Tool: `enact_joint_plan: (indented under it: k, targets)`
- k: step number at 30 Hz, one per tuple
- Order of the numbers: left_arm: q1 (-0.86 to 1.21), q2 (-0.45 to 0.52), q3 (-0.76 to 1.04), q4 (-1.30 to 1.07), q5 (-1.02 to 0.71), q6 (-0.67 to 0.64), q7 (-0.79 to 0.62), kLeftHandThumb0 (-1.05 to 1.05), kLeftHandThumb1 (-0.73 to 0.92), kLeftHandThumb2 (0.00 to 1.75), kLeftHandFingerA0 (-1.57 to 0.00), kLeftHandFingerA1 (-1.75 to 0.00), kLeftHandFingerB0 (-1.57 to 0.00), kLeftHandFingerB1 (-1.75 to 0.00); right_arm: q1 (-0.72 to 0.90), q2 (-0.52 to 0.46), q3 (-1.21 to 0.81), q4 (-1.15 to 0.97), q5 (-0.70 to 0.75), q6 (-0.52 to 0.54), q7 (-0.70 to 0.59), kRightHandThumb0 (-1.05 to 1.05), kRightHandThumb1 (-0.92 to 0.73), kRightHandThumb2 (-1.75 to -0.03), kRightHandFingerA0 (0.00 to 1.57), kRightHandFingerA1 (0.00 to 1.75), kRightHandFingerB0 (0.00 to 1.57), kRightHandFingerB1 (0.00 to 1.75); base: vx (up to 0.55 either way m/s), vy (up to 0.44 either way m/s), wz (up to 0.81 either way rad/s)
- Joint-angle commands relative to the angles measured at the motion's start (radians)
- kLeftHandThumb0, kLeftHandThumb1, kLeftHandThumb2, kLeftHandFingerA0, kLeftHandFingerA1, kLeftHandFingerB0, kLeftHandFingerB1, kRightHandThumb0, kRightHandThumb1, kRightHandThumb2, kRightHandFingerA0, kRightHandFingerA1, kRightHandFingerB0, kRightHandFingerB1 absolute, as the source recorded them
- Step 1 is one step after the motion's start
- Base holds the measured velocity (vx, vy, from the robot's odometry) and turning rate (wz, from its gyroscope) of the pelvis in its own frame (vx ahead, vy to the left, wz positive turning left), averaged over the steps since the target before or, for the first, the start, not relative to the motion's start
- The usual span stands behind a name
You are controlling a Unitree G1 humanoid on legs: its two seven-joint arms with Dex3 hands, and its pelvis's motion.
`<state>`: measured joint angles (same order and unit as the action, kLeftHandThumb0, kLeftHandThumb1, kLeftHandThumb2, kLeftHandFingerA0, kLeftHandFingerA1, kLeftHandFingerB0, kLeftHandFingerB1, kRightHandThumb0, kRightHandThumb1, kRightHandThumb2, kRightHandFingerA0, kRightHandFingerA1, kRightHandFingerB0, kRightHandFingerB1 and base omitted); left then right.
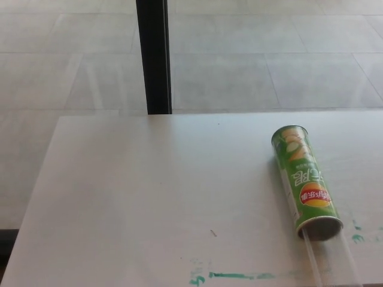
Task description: Use the right hand as a fist to push the chips tray inside its container kept in the middle of the desk
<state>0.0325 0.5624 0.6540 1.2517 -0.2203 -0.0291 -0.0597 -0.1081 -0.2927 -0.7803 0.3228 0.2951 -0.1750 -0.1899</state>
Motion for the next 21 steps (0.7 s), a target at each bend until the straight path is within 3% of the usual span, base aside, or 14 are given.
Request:
enact_joint_plan:
  k: [1,3,5,8,13,14,15,19,20,21]
  targets:
    - [-0.001,0.032,0.008,0.006,-0.034,-0.014,-0.009,-0.7,0.92,0.71,-0.54,-0.63,-0.41,-0.47,0.117,0.083,0.148,-0.54,0.157,0.222,0.027,-0.84,-0.8,-0.64,0.85,0.94,0.62,0.56,0.0,0.0,0.0]
    - [-0.002,0.032,0.006,0.006,-0.032,-0.011,-0.002,-0.69,0.92,0.71,-0.57,-0.65,-0.42,-0.47,0.206,0.07,0.226,-0.666,0.2,0.251,0.12,-0.81,-0.82,-0.65,0.81,0.99,0.58,0.54,0.0,0.0,0.0]
    - [-0.002,0.032,0.007,0.005,-0.032,-0.011,-0.001,-0.69,0.92,0.71,-0.57,-0.65,-0.42,-0.47,0.22,0.068,0.236,-0.686,0.203,0.258,0.125,-0.81,-0.82,-0.65,0.81,0.99,0.58,0.54,0.0,0.0,0.0]
    - [0.002,0.03,-0.003,0.004,-0.022,-0.027,0.0,-0.68,0.92,0.72,-0.57,-0.65,-0.41,-0.49,0.345,0.025,0.344,-0.758,0.148,0.161,0.291,-0.73,-0.85,-0.64,0.73,0.96,0.48,0.47,0.0,0.0,0.0]
    - [-0.005,0.032,-0.003,0.006,-0.023,-0.014,-0.002,-0.7,0.92,0.74,-0.53,-0.63,-0.4,-0.49,0.494,-0.053,0.453,-0.882,0.054,0.121,0.38,-0.66,-0.87,-0.65,0.74,0.95,0.52,0.48,0.0,0.0,0.0]
    - [-0.004,0.032,-0.004,0.004,-0.022,-0.013,-0.002,-0.68,0.92,0.72,-0.54,-0.64,-0.42,-0.49,0.528,-0.072,0.468,-0.906,0.048,0.115,0.405,-0.62,-0.71,-1.1,0.76,0.92,0.45,0.62,0.0,0.0,0.0]
    - [-0.008,0.032,-0.004,-0.004,-0.023,-0.006,0.0,-0.7,0.92,0.73,-0.53,-0.63,-0.41,-0.49,0.554,-0.093,0.483,-0.917,0.061,0.101,0.444,-0.62,-0.86,-0.65,0.72,1.0,0.49,0.49,0.0,0.0,0.0]
    - [-0.007,0.032,-0.008,-0.003,-0.021,-0.007,-0.007,-0.7,0.92,0.72,-0.52,-0.61,-0.39,-0.46,0.602,-0.163,0.497,-0.922,0.015,0.026,0.52,-0.67,-0.88,-0.65,0.72,0.99,0.51,0.48,0.0,0.0,0.0]
    - [-0.001,0.031,-0.006,0.003,-0.021,-0.017,-0.006,-0.69,0.92,0.73,-0.5,-0.61,-0.35,-0.48,0.612,-0.195,0.503,-0.94,0.026,0.052,0.541,-0.69,-0.85,-0.66,0.73,0.97,0.51,0.48,0.0,0.0,0.0]
    - [0.002,0.029,-0.005,0.003,-0.022,-0.022,-0.008,-0.66,0.76,1.1,-0.46,-0.67,-0.3,-0.56,0.629,-0.222,0.503,-0.951,0.015,0.043,0.562,-0.69,-0.86,-0.66,0.77,0.97,0.53,0.49,0.0,0.0,0.0]
